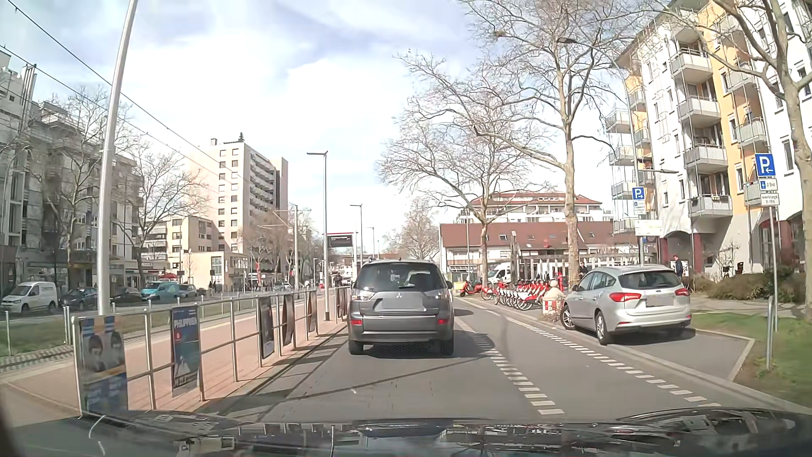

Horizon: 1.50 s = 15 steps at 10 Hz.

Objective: Follow the waypoints while adhering to traffic rules and regulations

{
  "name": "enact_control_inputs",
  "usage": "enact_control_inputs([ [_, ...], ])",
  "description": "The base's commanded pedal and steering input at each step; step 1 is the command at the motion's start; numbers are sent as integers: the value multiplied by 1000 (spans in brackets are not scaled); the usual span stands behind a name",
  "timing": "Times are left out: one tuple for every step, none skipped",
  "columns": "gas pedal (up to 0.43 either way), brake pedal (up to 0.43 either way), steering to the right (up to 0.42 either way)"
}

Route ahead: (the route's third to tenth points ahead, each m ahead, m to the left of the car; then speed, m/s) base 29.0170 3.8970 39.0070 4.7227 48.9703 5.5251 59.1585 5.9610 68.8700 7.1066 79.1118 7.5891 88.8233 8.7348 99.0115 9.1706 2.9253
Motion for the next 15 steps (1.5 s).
enact_control_inputs([
  [0, 0, -4],
  [0, 0, -5],
  [20, 0, -5],
  [39, 0, -5],
  [79, 0, -5],
  [79, 0, -4],
  [79, 0, -3],
  [79, 0, -2],
  [79, 0, -5],
  [79, 0, -9],
  [79, 0, -9],
  [79, 0, -6],
  [59, 0, -6],
  [47, 0, -6],
  [47, 0, -6],
])
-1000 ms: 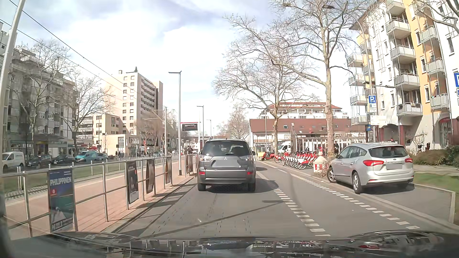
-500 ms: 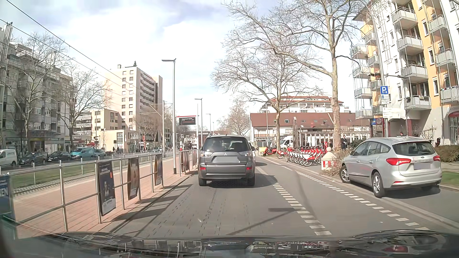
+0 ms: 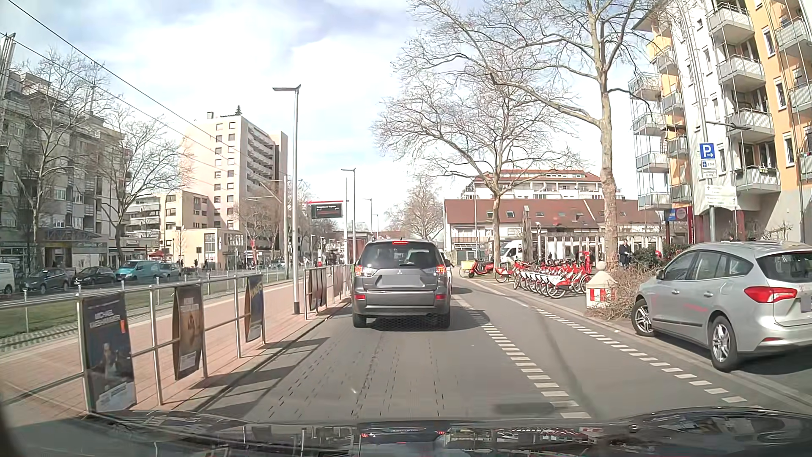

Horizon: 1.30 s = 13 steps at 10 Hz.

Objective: Follow the waypoints while adhering to traffic rules and regulations

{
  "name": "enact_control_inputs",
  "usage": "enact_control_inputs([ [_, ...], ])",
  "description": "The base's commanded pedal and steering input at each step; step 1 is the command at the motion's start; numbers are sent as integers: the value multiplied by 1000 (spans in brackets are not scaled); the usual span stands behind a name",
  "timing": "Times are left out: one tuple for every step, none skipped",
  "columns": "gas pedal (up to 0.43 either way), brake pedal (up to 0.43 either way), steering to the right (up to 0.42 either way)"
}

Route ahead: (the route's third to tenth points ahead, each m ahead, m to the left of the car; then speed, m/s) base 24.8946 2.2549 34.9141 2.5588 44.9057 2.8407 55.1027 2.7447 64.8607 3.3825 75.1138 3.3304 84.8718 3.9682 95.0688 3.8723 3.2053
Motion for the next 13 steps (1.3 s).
enact_control_inputs([
  [28, 0, -5],
  [20, 0, -5],
  [20, 0, -5],
  [20, 0, -5],
  [20, 0, -5],
  [20, 0, -5],
  [20, 0, -5],
  [20, 0, -5],
  [20, 0, -5],
  [20, 0, -6],
  [20, 0, -6],
  [20, 0, -7],
  [20, 0, -7],
])
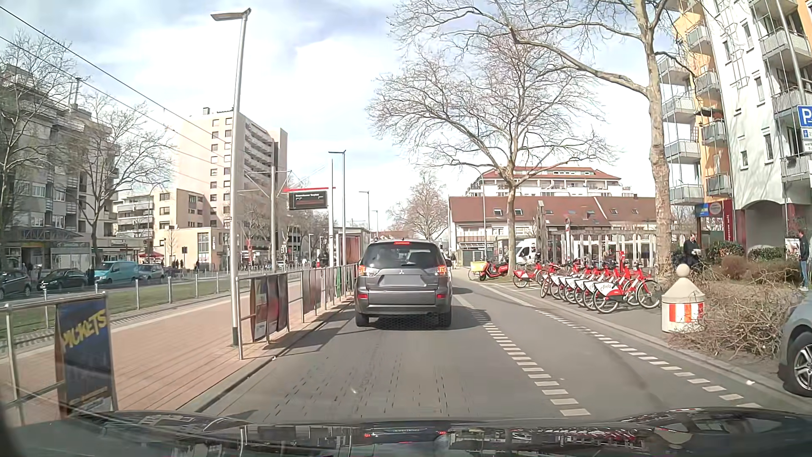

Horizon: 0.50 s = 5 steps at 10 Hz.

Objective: Follow the waypoints while adhering to traffic rules and regulations

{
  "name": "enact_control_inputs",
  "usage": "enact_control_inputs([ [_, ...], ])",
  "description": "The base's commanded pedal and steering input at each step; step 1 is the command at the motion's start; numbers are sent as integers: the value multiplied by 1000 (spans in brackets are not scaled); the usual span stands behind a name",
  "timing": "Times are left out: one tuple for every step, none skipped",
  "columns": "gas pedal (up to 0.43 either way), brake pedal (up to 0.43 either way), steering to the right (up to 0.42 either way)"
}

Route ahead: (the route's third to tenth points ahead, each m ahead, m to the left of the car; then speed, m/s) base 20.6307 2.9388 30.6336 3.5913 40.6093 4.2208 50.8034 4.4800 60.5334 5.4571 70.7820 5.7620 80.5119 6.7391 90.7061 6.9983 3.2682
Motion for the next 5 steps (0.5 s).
enact_control_inputs([
  [20, 0, -7],
  [20, 0, -7],
  [20, 0, -7],
  [20, 0, -7],
  [20, 0, -7],
])
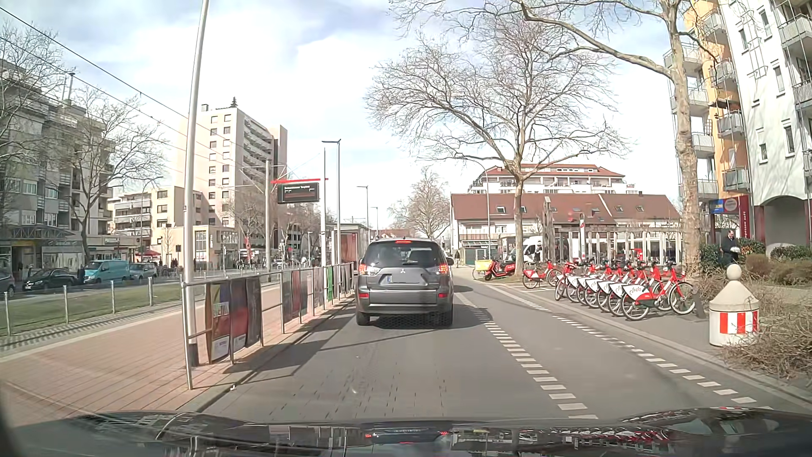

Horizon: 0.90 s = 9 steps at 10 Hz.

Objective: Follow the waypoints while adhering to traffic rules and regulations

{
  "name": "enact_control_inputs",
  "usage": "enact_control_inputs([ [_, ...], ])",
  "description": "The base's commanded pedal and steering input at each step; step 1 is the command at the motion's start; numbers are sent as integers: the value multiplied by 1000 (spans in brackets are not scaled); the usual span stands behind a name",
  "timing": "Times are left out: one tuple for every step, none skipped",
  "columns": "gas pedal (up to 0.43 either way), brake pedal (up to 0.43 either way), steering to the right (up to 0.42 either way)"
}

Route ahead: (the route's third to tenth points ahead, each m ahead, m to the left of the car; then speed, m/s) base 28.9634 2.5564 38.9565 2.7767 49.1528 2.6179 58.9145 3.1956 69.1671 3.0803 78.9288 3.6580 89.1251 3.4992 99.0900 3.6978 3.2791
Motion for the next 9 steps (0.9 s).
enact_control_inputs([
  [20, 0, -8],
  [20, 0, -8],
  [20, 0, -8],
  [20, 0, -8],
  [20, 0, -8],
  [20, 0, -8],
  [20, 0, -8],
  [8, 0, -8],
  [0, 0, -8],
])
